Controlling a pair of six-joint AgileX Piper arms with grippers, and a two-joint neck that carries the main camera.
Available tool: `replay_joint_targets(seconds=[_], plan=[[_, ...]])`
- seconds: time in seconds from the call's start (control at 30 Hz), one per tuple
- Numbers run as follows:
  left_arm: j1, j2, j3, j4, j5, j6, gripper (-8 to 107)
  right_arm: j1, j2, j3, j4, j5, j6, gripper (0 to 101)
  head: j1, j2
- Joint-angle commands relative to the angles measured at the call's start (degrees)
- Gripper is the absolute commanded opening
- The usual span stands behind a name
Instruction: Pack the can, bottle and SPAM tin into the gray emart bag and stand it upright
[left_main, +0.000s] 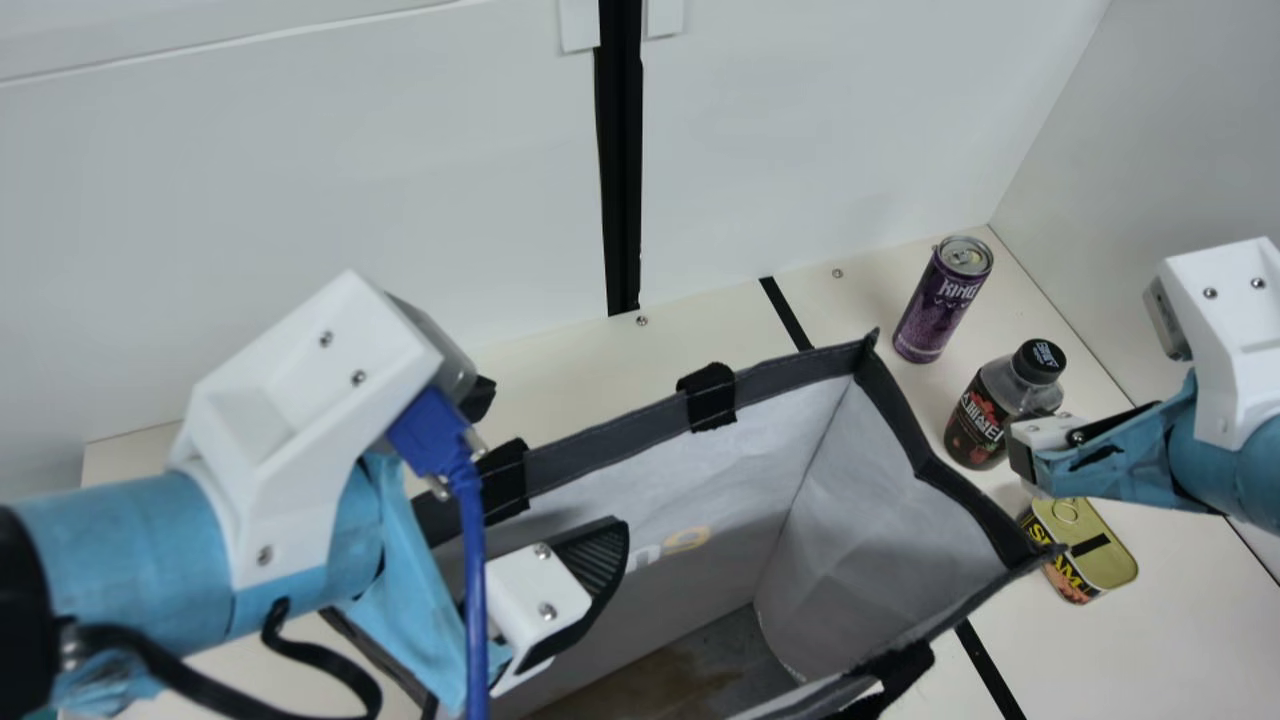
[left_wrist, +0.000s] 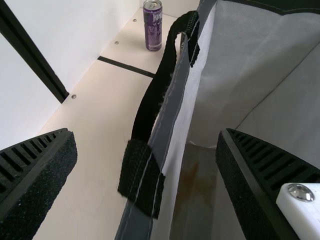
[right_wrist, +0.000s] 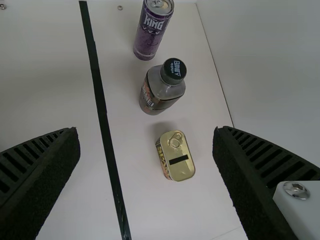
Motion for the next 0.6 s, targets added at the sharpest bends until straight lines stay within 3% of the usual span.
replay_joint_targets(seconds=[0.0,0.57], plan=[[-0.3,0.5,-0.3,0.4,0.1,0.2,90,0.0,0.0,0.0,0.0,0.0,0.0,95,-1.3,0.0],[-3.0,5.0,-2.9,4.0,0.1,0.5,90,0.0,0.0,0.0,0.0,0.0,0.0,95,-1.3,0.0]])
